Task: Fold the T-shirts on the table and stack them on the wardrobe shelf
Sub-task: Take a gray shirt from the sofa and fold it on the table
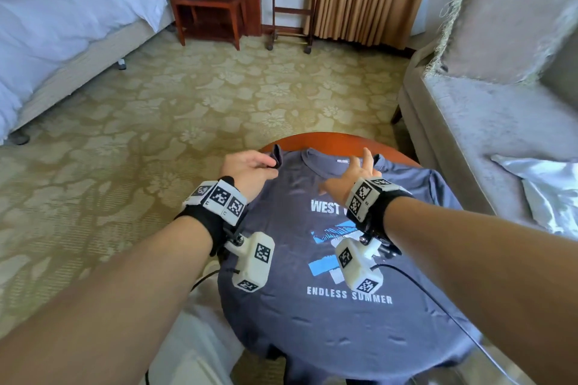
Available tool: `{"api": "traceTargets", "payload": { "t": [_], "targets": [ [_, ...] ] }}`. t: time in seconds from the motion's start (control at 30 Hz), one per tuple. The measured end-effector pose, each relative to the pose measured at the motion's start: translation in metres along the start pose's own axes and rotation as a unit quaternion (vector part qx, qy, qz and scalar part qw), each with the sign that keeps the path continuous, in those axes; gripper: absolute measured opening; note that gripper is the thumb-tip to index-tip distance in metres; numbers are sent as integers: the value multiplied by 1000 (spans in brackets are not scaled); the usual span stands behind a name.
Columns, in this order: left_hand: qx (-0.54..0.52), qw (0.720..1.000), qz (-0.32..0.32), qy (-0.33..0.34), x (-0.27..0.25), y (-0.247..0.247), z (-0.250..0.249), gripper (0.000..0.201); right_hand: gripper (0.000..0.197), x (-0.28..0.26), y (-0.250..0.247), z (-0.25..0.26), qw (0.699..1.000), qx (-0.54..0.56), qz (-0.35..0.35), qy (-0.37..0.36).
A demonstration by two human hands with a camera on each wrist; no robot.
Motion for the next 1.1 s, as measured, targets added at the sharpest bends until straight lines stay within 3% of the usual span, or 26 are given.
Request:
{"api": "traceTargets", "payload": {
  "t": [0.13, 0.27, 0.43, 0.5, 0.6, 0.7, 0.73, 0.8, 0.87, 0.9, 0.93, 0.97, 1.03, 1.1],
  "targets": [
    [-85, 982, 98, -136, -4, 22, -2, 21, 91, 10, -7, -23, 1000, 2, -9, 27],
    [-86, 979, 56, -178, 1, 24, -6, 29, 86, 21, -15, -44, 998, 11, 3, 56],
    [-29, 976, 61, -206, 3, 47, -5, 26, 72, 27, -36, -83, 997, -14, 17, 69],
    [-24, 976, 105, -190, 2, 70, -7, 19, 67, 37, -43, -109, 994, -40, -10, 100],
    [-9, 980, 141, -138, -4, 110, -15, 12, 61, 49, -55, -144, 991, -72, 6, 116],
    [100, 984, 144, -5, -16, 157, -23, 14, 74, 57, -61, -188, 990, -36, 24, 132],
    [106, 981, 164, 14, -22, 176, -25, 16, 71, 57, -62, -200, 988, -45, 36, 145],
    [115, 971, 208, 33, -32, 211, -26, 21, 62, 75, -53, -227, 979, 44, 61, 191],
    [157, 952, 255, 66, -41, 241, -25, 24, 72, 79, -46, -243, 961, 124, 126, 210],
    [181, 941, 274, 84, -46, 253, -25, 27, 62, 85, -38, -249, 950, 188, 154, 197],
    [199, 931, 289, 100, -50, 264, -25, 30, 40, 83, -36, -252, 934, 256, 173, 178],
    [213, 921, 302, 120, -53, 275, -26, 35, 29, 87, -29, -261, 910, 326, 179, 183],
    [257, 894, 333, 152, -56, 294, -25, 48, 32, 91, -16, -264, 830, 460, 195, 248],
    [337, 853, 366, 159, -54, 307, -17, 73, 36, 95, -9, -262, 800, 501, 199, 262]
  ]
}}
Point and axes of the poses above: each hand's wrist, its own x-axis towards the middle knuckle, its own y-axis out of the palm, z = x × y, the point moved 3 cm from there along x, towards the middle knuckle, and after that the axes turned 12 degrees about y, right-handed, at the moved point
